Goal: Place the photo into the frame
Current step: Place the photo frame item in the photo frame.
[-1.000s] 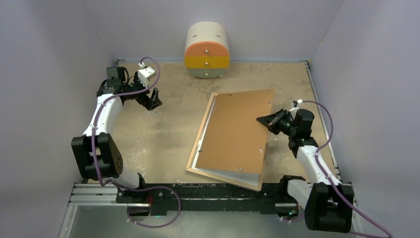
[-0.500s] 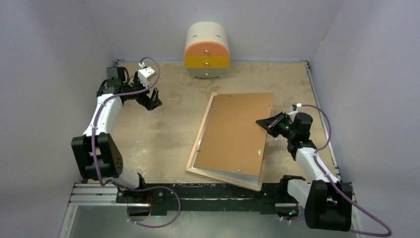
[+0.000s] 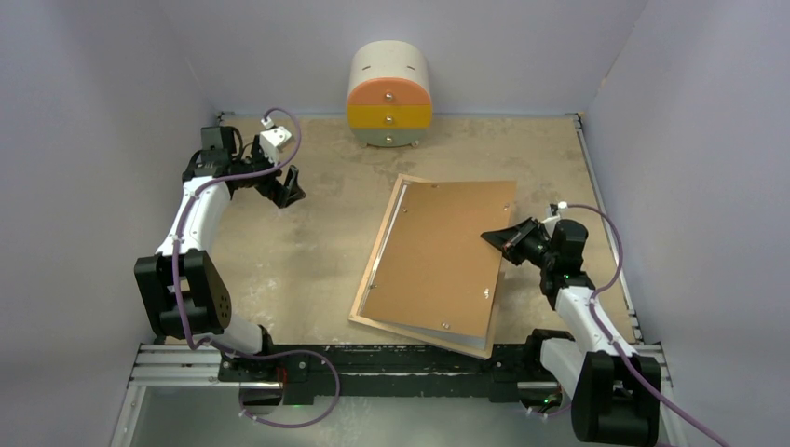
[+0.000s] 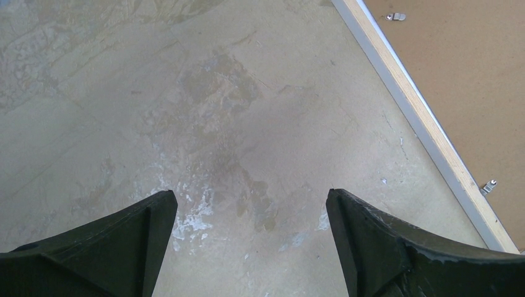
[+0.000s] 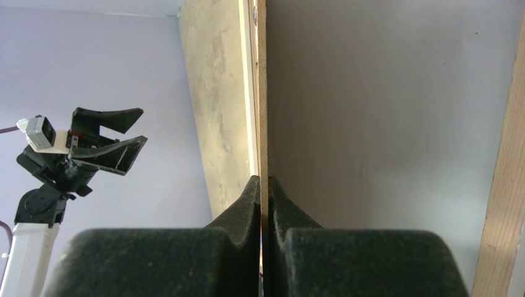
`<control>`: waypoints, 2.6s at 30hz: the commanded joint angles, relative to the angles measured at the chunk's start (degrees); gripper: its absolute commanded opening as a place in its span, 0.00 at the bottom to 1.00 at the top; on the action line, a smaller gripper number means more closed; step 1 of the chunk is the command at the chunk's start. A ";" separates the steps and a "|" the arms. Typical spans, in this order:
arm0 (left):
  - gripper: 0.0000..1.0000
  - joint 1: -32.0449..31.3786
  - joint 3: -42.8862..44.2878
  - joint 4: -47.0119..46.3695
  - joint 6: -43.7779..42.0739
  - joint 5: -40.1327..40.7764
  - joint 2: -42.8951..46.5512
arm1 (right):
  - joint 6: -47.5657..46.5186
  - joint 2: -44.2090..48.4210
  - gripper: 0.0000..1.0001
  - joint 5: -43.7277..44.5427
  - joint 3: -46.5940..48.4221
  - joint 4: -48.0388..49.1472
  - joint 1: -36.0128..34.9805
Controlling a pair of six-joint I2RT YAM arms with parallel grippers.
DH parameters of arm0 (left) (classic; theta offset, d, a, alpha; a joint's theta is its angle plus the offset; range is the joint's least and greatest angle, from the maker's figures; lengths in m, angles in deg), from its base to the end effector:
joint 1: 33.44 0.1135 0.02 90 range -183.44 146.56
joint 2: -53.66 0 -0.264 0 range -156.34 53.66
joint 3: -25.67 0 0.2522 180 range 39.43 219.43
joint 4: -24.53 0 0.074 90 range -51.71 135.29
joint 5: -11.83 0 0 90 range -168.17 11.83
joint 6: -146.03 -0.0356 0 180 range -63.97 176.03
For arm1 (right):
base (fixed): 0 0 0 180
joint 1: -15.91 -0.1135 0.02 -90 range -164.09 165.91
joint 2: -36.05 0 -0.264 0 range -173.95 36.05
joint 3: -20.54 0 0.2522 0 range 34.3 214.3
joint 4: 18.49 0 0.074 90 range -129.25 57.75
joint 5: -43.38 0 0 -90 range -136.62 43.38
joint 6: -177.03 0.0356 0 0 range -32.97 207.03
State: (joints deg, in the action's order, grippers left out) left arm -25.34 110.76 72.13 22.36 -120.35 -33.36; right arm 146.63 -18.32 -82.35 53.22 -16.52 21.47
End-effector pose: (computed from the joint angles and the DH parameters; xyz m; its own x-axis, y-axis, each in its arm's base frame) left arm 0.3236 0.0219 0.2923 -0.4455 0.3516 -0.8234 0.6897 0.7211 -0.0653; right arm 0.1985 0.0016 0.2001 -0.5740 0.7594 -0.3064 0.0526 0.4076 0.9116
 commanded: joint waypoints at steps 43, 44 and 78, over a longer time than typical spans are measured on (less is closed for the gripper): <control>1.00 -0.36 -5.48 0.06 -5.53 0.99 -1.99 | -9.56 -27.75 0.81 16.17 18.63 2.41 -22.81; 1.00 -0.35 -5.35 0.34 -5.74 0.89 -2.27 | -10.11 -27.54 0.83 16.77 19.06 1.65 -23.06; 1.00 -0.36 -6.72 0.65 -4.08 1.31 -3.42 | -26.61 -30.85 0.99 38.22 43.59 -36.00 -31.58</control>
State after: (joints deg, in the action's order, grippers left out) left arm -25.34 103.90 72.31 18.29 -116.52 -36.49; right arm 121.25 -53.03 -43.55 95.60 -52.43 -9.80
